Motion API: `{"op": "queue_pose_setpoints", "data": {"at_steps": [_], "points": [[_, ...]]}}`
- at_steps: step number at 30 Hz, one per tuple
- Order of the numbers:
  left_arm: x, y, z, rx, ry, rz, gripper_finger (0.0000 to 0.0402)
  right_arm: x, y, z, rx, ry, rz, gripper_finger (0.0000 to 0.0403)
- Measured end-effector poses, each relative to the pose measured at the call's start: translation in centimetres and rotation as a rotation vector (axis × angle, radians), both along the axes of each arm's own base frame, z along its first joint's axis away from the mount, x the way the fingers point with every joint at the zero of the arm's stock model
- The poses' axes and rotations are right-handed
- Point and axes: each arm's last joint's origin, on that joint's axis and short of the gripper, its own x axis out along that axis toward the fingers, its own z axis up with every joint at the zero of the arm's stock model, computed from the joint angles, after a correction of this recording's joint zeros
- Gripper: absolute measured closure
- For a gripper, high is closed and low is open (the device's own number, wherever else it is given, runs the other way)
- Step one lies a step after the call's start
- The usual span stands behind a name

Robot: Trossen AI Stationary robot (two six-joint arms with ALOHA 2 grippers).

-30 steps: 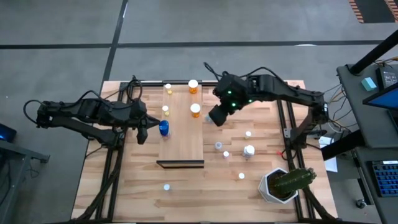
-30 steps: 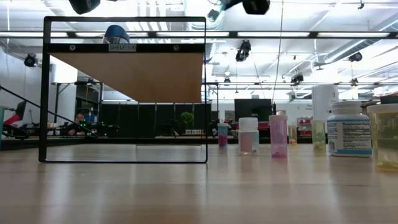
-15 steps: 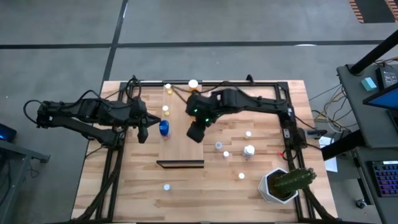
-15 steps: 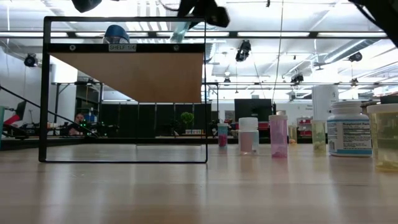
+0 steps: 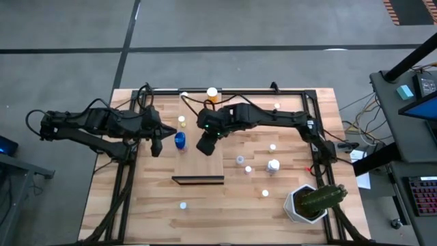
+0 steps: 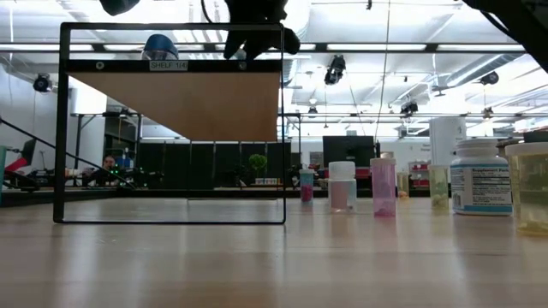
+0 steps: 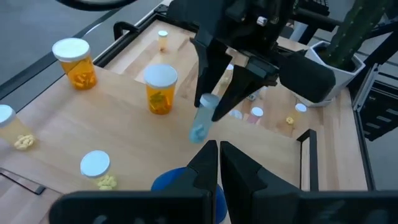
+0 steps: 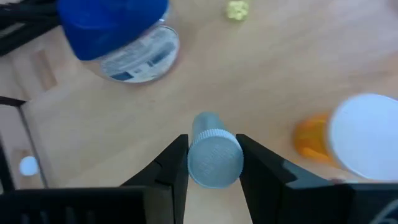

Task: Pick and place medicine bottles onto shelf by color
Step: Put the top right blue tablet bottle on the shelf

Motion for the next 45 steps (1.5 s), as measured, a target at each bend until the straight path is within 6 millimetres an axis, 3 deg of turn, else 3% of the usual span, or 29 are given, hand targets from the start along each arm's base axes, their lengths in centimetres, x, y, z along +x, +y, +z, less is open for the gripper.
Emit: {"op": "queue_pose_setpoints", "data": {"at_steps": [15,29,33,39,42,45], "points": [[-0.1,0.0,0.1,0.001,-0.011,0.002,0.0401,1.1,0.4,-1.7,-0.014,0.026,0.03,0.0287],[-0.2,0.0,0.2,0.002,-0.015,0.003,0.0401,1.4,0.3,-2.3,-0.01,0.035,0.021,0.0186],[-0.2,0.0,0.2,0.001,-0.015,0.003,0.0401,1.3,0.3,-1.3,-0.008,0.0,0.023,0.0176],[-0.2,0.0,0.2,0.002,-0.015,0.003,0.0401,-0.9,0.4,2.0,-0.017,-0.044,0.044,0.0183],[-0.2,0.0,0.2,0.001,-0.016,0.003,0.0401,-2.6,0.4,3.6,-0.056,-0.027,0.099,0.021],[-0.2,0.0,0.2,0.002,-0.016,0.003,0.0401,-3.6,0.6,4.0,-0.131,0.029,0.207,0.0266]]}}
